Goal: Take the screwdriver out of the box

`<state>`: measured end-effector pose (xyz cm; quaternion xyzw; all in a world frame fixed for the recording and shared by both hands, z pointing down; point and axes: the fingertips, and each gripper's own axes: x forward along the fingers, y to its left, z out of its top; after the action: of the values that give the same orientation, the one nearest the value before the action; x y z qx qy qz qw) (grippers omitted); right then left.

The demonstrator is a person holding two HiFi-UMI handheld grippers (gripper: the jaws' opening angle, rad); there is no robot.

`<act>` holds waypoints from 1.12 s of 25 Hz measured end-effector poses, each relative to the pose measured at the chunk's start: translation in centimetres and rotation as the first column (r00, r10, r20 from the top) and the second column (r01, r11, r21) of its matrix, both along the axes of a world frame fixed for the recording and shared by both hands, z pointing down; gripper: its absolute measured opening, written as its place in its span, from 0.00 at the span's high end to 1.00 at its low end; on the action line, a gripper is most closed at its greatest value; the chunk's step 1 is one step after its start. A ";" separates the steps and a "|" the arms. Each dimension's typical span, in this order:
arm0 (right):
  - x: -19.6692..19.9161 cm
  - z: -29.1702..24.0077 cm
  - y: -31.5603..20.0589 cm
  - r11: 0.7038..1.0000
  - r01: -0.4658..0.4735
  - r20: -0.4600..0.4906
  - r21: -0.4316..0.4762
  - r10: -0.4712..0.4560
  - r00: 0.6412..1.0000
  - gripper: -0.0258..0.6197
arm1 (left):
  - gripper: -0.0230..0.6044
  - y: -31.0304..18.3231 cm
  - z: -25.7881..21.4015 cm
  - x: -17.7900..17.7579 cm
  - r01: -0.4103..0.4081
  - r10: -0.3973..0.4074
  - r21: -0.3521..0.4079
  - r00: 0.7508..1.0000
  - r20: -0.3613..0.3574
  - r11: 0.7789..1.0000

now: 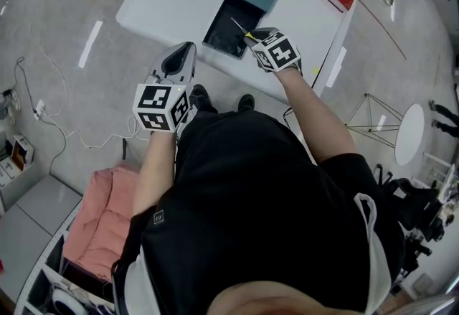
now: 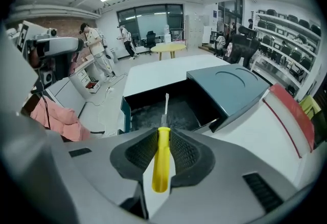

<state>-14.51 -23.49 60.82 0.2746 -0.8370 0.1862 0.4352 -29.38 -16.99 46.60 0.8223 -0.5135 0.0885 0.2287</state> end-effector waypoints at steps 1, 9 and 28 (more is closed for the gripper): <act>0.0 0.0 0.0 1.000 0.005 0.005 0.002 -0.005 1.000 0.82 | 0.93 0.0 -0.1 0.3 0.001 -0.001 0.001 1.000 0.002 1.000; 1.7 -4.0 -0.1 1.000 -0.024 0.215 -0.006 0.024 0.976 0.83 | 0.93 0.5 -1.4 2.4 0.037 -0.038 0.025 0.999 0.037 0.999; 12.8 -19.7 -0.8 0.988 -0.083 0.611 0.128 -0.012 0.791 0.83 | 0.93 -0.1 -10.6 11.9 0.077 -0.096 0.179 0.990 0.106 0.981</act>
<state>-1.76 -24.26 41.13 0.2472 -0.9387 0.2101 0.1168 -17.49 -17.07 35.97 0.8096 -0.5668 0.0799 0.1299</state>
